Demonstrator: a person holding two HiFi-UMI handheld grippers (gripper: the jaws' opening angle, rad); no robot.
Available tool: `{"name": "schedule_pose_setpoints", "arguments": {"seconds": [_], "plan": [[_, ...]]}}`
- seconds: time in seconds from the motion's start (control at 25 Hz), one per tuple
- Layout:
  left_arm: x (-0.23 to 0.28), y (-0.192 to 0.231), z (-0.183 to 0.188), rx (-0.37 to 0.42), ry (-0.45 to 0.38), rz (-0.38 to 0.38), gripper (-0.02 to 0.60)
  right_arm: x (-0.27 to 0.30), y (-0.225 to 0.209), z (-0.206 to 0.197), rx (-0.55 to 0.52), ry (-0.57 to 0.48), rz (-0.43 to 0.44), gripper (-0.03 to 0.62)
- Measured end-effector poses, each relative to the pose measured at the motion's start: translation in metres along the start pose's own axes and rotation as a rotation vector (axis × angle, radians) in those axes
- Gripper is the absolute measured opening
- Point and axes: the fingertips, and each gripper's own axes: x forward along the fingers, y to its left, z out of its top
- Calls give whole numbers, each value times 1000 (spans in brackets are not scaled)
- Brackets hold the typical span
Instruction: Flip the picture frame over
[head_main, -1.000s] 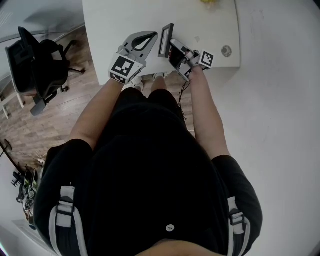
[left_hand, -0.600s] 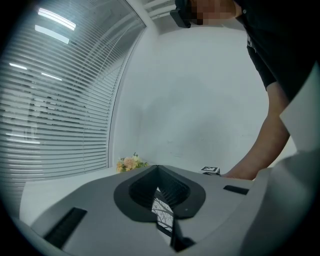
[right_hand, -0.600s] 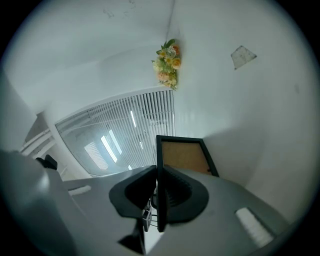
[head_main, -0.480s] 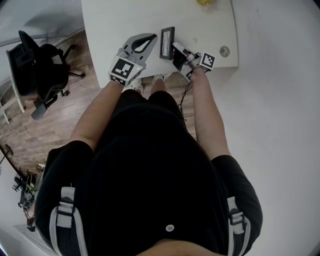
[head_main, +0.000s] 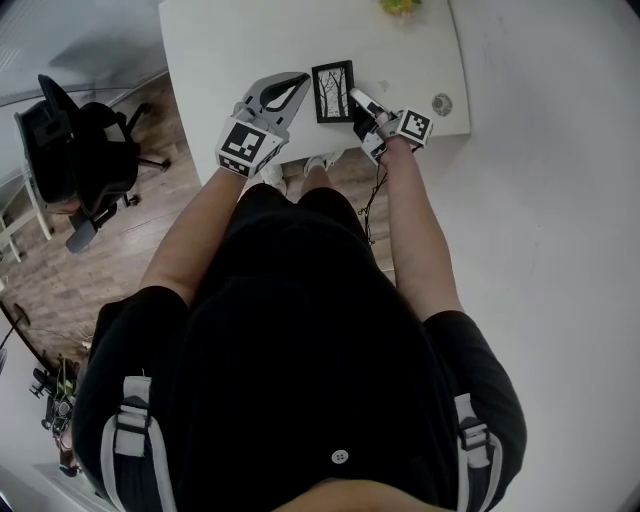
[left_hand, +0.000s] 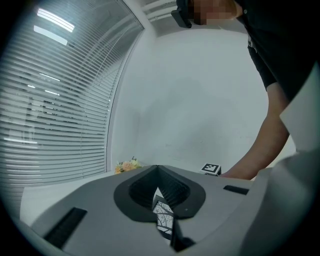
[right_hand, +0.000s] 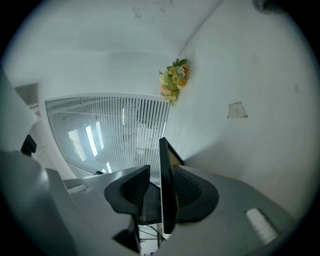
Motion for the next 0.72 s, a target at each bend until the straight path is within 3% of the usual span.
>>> {"name": "schedule_pose_setpoints", "arguments": {"seconds": [0.12, 0.52, 0.72], "plan": [[0, 0, 2, 3, 0, -5, 6, -6, -5, 6, -93, -2, -87, 169], [1, -4, 7, 11, -9, -23, 7, -15, -5, 13, -250, -13, -227, 175], [1, -3, 12, 10, -14, -29, 8, -19, -5, 16, -387, 12, -348, 213]]}}
